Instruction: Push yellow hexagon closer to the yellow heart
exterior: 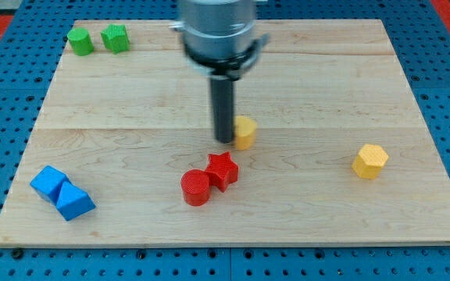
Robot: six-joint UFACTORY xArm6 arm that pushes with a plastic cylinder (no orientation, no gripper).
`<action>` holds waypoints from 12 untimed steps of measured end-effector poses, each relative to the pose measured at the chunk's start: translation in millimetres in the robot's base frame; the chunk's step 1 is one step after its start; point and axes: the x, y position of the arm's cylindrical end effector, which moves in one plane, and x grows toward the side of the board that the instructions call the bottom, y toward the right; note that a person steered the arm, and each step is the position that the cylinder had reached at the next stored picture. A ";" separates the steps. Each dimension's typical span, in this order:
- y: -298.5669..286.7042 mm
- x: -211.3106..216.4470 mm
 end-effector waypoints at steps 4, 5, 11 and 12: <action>142.2 82.7; 205.5 84.7; 168.2 8.6; 163.9 -29.9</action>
